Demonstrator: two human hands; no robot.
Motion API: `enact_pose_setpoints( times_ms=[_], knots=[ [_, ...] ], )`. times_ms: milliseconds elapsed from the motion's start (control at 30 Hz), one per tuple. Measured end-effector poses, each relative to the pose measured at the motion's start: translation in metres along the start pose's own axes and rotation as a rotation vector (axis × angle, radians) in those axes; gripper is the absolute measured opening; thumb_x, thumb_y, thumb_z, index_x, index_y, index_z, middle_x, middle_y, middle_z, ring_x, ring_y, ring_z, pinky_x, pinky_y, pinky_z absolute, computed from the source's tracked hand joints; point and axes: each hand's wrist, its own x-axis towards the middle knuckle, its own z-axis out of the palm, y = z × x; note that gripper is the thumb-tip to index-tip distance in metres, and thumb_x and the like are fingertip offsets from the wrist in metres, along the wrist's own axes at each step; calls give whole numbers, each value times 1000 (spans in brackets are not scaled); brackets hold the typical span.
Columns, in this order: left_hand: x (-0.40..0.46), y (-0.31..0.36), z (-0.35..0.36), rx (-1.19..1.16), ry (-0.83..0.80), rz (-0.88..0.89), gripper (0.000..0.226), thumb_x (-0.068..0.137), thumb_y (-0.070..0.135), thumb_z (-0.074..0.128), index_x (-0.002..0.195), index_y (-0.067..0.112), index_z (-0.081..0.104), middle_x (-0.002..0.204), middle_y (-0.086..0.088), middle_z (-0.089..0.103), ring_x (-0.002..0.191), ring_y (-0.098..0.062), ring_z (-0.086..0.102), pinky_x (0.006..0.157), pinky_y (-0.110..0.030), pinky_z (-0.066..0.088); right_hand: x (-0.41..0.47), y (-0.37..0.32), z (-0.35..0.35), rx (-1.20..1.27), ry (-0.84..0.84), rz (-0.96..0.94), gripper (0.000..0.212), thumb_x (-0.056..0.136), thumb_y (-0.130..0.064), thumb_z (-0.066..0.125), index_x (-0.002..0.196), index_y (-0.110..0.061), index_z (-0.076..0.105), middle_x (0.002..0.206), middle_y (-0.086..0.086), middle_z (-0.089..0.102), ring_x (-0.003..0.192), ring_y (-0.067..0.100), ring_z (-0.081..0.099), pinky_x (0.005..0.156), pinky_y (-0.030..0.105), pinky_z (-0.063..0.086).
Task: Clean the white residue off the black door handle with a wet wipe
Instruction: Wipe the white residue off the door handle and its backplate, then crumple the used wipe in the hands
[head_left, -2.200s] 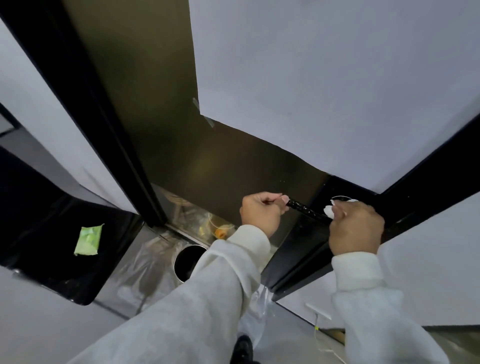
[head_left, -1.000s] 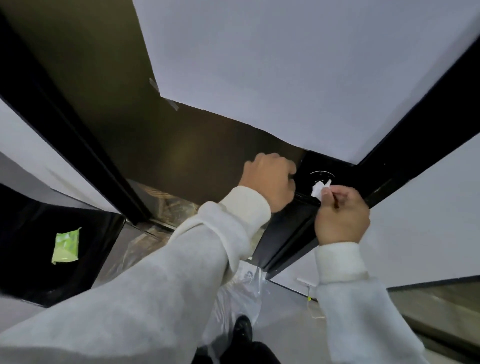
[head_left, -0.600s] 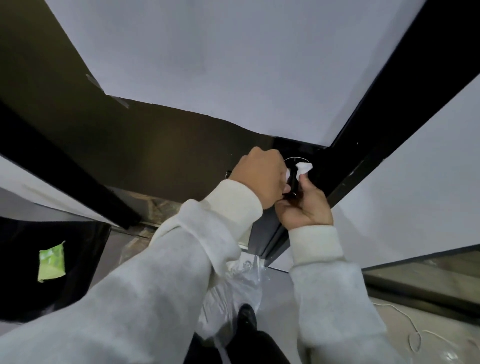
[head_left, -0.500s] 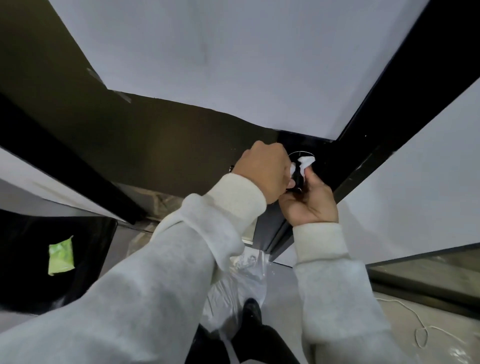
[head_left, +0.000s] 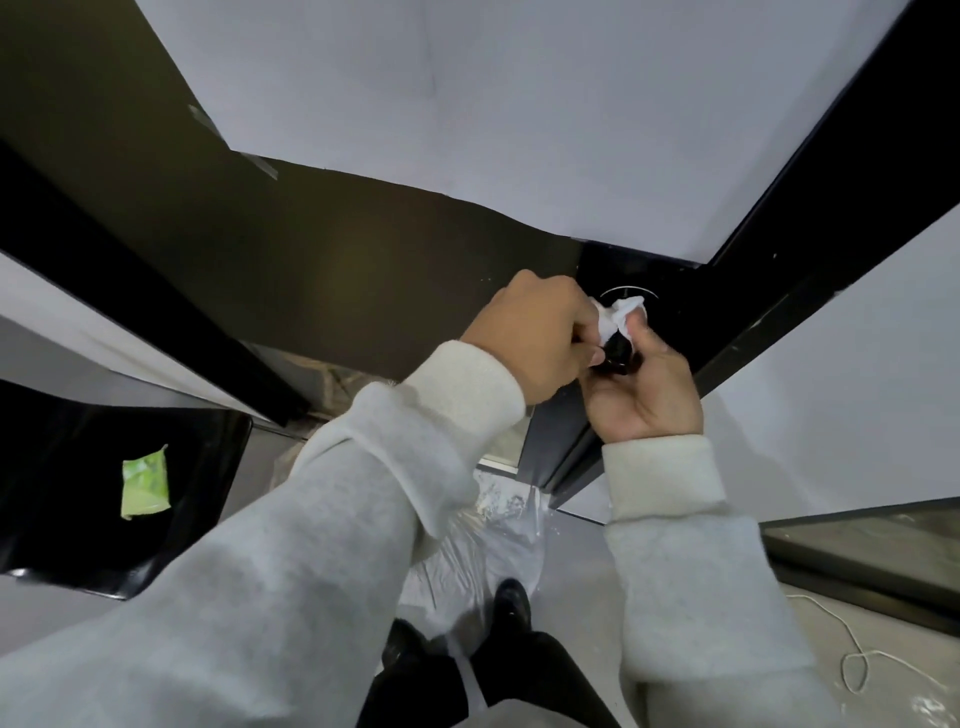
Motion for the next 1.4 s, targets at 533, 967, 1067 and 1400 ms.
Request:
enact_pose_setpoints(
  times_ms=[533,967,1067,1400],
  knots=[
    [-43,-57,19,-960,592,-340,15,85,9,77,98,0,77,86,-18,76,74,-22,76,74,-33,62,-42,8,-47,-170,21,-174,9,95,-18,59,94,-11,64,80,-2,72,92,22,72,86,37,57],
    [-41,-63,18,-981,550,-367,6,84,15,79,84,9,80,81,-12,78,80,-28,78,82,-43,62,-43,49,-3,120,142,-94,2,92,-4,65,92,-6,65,89,4,74,84,9,73,85,29,60],
    [-42,-67,18,-945,507,-381,10,84,19,78,91,13,81,80,-9,79,83,-27,78,87,-48,61,-44,65,15,76,181,-77,7,87,-1,70,89,-2,64,84,6,73,76,9,73,80,26,61],
    [-88,-118,32,-911,540,-431,20,83,7,65,91,21,77,87,-10,77,81,-20,69,78,-45,57,-58,91,40,-800,-110,-276,17,81,-2,78,74,-9,64,77,6,73,73,18,73,69,29,60]
  ],
)
